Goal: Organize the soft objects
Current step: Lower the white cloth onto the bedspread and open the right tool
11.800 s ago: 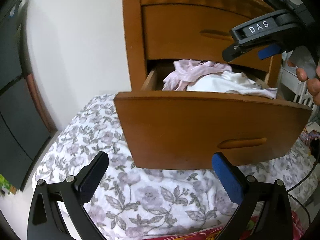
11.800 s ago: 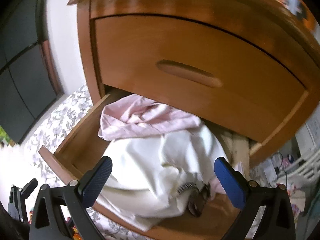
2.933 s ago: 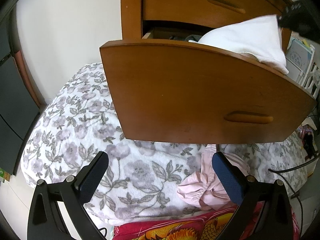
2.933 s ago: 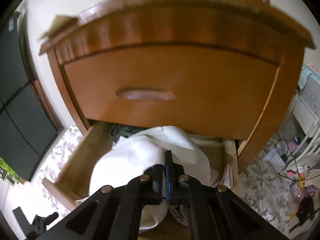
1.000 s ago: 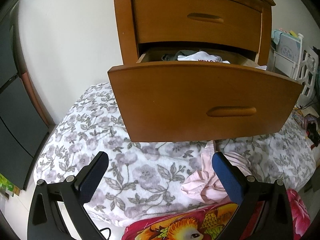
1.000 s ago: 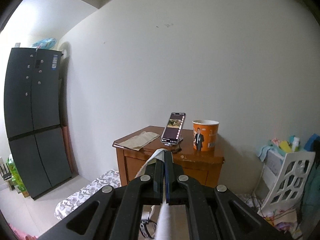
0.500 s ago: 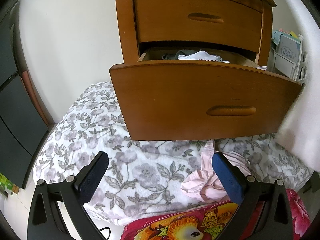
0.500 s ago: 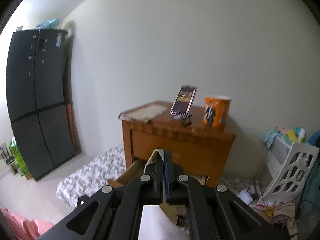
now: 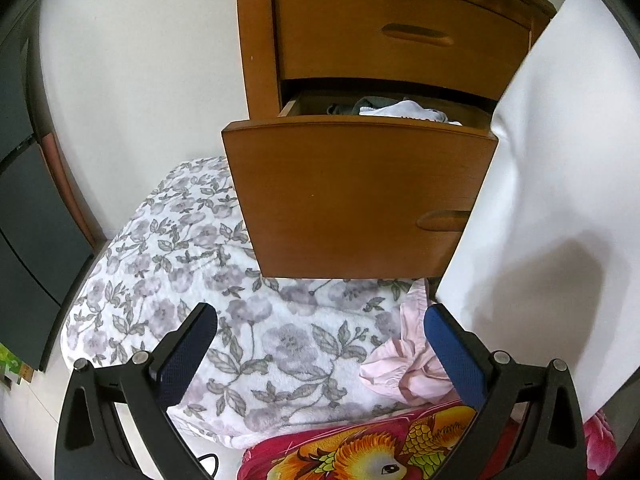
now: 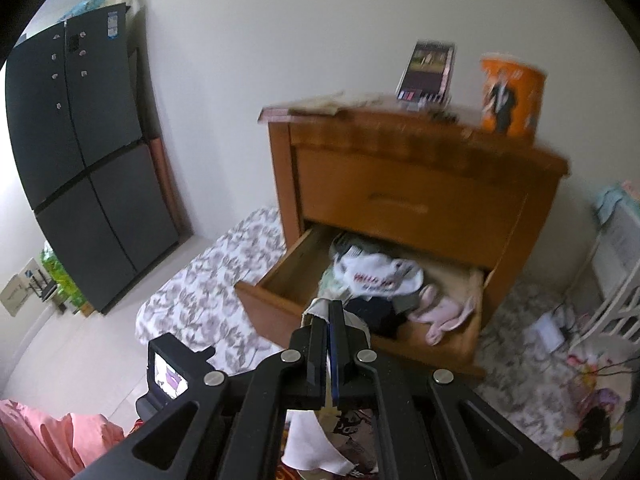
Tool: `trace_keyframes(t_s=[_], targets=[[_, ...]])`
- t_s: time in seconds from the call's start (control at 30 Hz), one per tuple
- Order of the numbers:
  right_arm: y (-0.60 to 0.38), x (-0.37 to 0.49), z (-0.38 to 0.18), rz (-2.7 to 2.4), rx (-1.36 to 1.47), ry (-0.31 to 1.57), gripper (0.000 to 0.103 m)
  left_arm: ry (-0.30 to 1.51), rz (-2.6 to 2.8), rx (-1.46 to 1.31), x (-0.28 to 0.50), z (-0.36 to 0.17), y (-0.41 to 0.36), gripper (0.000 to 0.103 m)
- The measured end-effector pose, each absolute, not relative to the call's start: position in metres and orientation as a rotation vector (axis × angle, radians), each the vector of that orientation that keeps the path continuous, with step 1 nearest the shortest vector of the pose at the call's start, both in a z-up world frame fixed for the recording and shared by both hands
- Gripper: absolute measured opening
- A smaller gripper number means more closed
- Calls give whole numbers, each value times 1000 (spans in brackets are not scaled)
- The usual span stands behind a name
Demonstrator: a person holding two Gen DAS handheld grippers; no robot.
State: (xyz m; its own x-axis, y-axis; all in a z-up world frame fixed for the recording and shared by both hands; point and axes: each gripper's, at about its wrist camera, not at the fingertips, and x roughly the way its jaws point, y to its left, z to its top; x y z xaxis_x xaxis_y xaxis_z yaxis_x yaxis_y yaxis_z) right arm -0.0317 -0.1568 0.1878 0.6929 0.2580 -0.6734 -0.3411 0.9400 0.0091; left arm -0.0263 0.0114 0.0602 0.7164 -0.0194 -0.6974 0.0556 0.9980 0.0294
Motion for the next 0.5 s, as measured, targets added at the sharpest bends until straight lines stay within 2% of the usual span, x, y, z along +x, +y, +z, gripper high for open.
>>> trace_keyframes(t_s=[0.2,0.5], targets=[[-148,-13,151,364,-112,824,1,780,-42,42,-25,58,12,103],[-160,9,60,285,-175,1032,1,785,-43,39,-24,58,12,103]])
